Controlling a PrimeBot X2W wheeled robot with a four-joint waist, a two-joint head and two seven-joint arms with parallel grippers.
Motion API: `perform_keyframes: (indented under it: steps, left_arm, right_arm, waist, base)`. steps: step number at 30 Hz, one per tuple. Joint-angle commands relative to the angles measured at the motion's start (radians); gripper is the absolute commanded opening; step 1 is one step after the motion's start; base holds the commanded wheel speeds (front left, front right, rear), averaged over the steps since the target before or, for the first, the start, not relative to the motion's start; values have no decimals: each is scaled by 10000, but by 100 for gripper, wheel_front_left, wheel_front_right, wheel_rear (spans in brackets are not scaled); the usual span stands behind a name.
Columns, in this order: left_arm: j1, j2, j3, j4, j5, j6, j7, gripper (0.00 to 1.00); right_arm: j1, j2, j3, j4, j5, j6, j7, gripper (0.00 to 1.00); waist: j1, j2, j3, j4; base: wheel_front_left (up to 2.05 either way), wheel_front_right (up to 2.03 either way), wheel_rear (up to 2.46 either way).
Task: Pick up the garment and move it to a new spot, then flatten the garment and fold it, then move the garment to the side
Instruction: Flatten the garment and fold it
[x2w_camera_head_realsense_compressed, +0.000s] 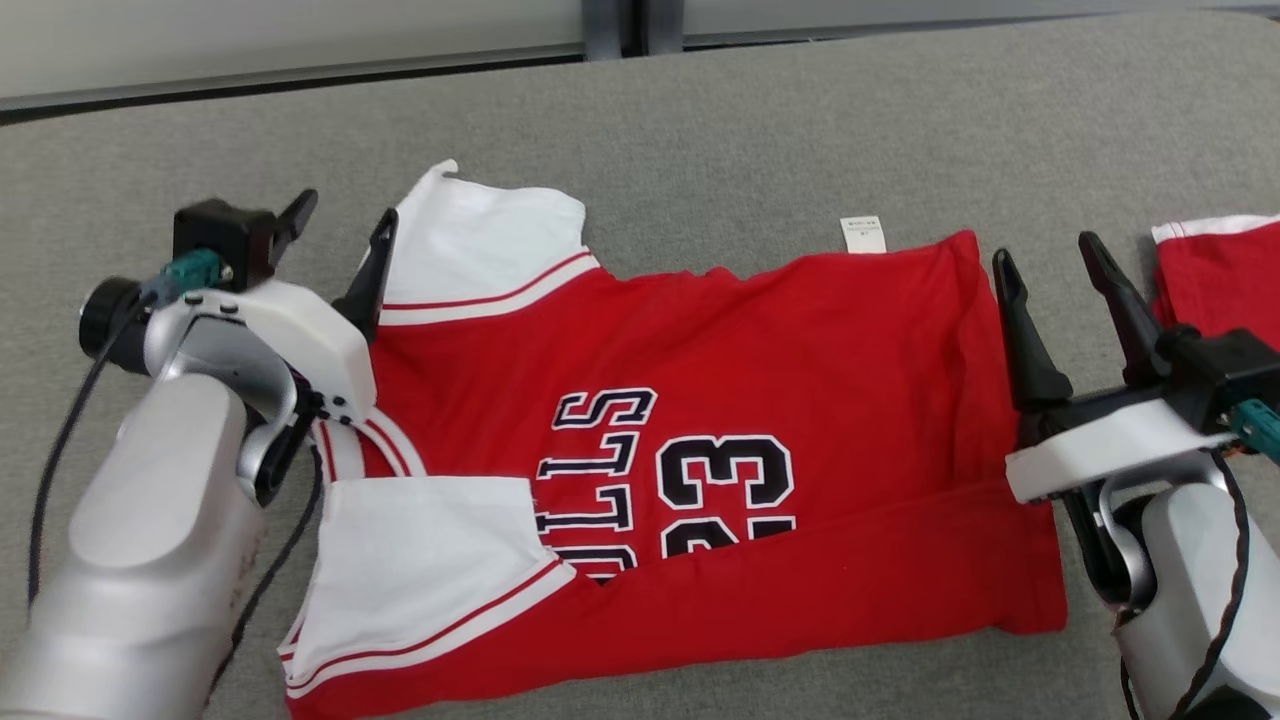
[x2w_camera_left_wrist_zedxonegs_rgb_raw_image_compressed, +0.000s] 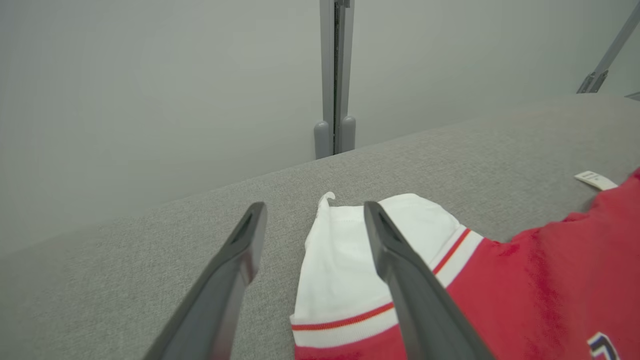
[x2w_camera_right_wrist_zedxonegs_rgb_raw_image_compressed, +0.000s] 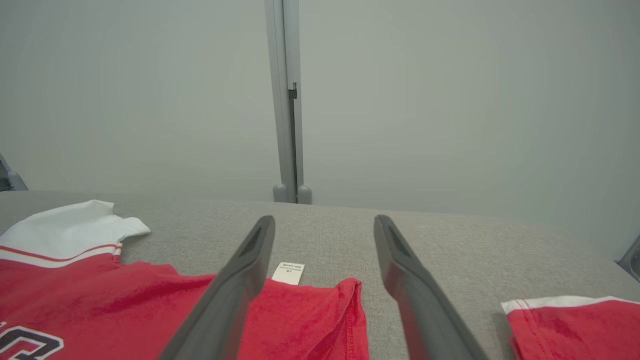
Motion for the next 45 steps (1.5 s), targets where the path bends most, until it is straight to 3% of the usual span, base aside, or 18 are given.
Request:
perform_keyframes:
  steps: [1, 6, 15, 22, 28, 29, 31, 39, 45]
  left_arm:
    - [-519, 264, -409, 204, -205, -12, 361, 100]
    - [-2095, 1159, -1712, 747, -1349, -13, 1695, 100]
    - [-3618, 1955, -3053, 1574, -2959, -14, 3809, 100]
    - [-4129, 2304, -3739, 2032, -3359, -15, 3846, 100]
    - [-4396, 2280, -4203, 2514, -3516, -15, 3684, 100]
    - [-4512, 2203, -4205, 2678, -3614, -15, 3479, 85]
    - [-4611, 2102, -4252, 2825, -3719, -15, 3355, 0]
    - [-4602, 1664, -4511, 2701, -4472, -15, 2681, 0]
    - [-4375, 1370, -4608, 2040, -5364, -16, 1966, 0]
  right_arm:
    - [-317, 10, 39, 25, -39, -4, -74, 100]
    - [-1028, 101, 76, 168, 14, -4, -269, 100]
    - [-1557, 137, -114, 500, 167, -4, -513, 100]
    - [-1771, 160, -63, 726, 163, -4, -647, 100]
    - [-1861, 135, -26, 846, 175, -4, -744, 100]
    - [-1897, 101, -8, 877, 167, -4, -718, 100]
    - [-1875, 57, -8, 938, 139, -4, -725, 100]
    - [-1981, -138, -66, 1187, 118, -4, -463, 100]
    - [-2258, -556, 467, 1424, 548, -4, 531, 100]
  waist:
    - [0, 0, 809, -691]
    - [0, 0, 1508, -1207]
    - [0, 0, 1941, -1622]
    - [0, 0, 2047, -1818]
    - [0, 0, 2125, -1871]
    - [0, 0, 2151, -1847]
    - [0, 0, 2137, -1800]
    - [0, 0, 1884, -1253]
    - [0, 0, 1625, -574]
  base:
    - [0, 0, 0]
    - [0, 0, 0]
    - [0, 0, 0]
    - [0, 0, 0]
    - [0, 0, 0]
    - [0, 0, 0]
    - [0, 0, 0]
    - [0, 0, 0]
    - [0, 0, 0]
